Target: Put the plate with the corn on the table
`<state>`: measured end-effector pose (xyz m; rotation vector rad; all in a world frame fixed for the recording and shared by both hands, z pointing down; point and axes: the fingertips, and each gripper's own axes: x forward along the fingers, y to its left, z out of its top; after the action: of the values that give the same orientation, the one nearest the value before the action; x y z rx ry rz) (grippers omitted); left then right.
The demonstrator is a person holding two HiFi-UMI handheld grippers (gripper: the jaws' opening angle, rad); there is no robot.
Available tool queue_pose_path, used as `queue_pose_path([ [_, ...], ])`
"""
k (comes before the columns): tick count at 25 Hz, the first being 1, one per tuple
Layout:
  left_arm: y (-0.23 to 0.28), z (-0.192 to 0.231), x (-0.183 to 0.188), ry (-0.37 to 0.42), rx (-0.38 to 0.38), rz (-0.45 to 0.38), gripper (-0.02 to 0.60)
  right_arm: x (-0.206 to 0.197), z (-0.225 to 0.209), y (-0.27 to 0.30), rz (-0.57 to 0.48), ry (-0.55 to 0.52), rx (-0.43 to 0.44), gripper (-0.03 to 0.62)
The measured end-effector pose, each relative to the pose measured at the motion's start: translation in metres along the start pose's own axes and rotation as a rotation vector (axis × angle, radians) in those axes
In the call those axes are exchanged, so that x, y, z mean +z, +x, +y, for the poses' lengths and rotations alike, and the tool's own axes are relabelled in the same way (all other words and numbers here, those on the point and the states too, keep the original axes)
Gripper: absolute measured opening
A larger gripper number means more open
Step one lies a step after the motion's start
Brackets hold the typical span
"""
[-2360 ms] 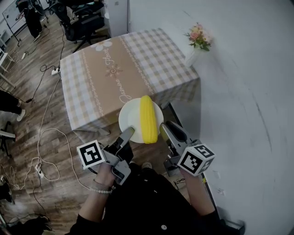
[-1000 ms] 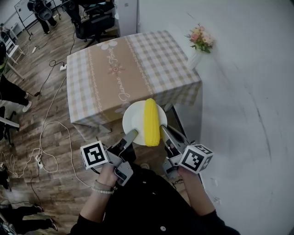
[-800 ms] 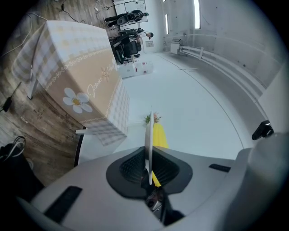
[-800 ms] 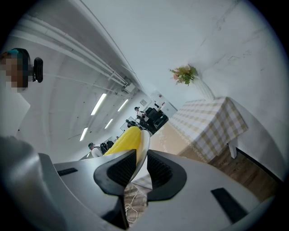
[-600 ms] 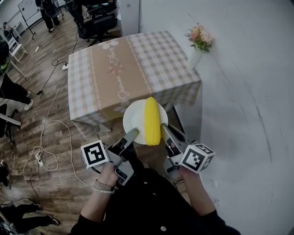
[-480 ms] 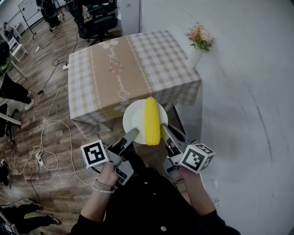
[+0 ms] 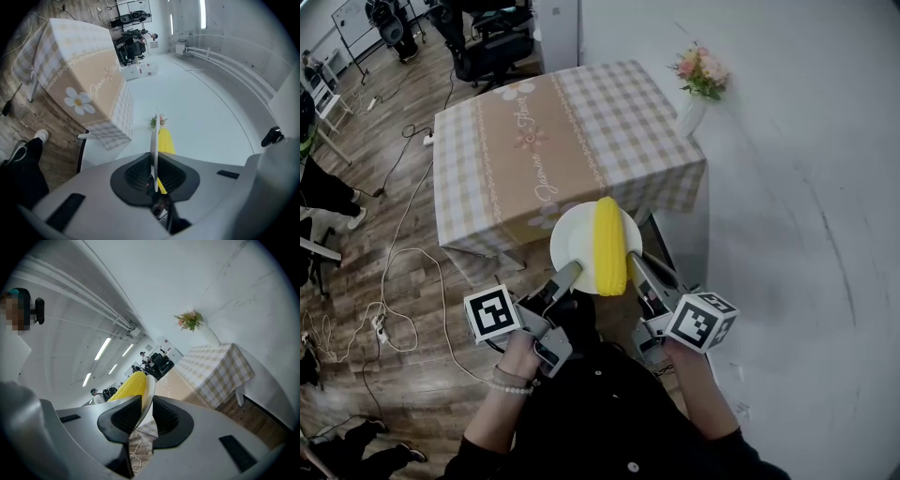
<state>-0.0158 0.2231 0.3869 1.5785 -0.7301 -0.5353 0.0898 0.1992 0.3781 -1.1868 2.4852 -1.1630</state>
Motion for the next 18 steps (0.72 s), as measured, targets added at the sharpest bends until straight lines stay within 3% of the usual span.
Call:
queue_pose_path([
  [18, 0.050, 0.006, 0.043, 0.006, -0.005, 0.033, 0.035, 0.035, -0.030, 0.043, -0.011, 0.002, -0.034, 0.103],
])
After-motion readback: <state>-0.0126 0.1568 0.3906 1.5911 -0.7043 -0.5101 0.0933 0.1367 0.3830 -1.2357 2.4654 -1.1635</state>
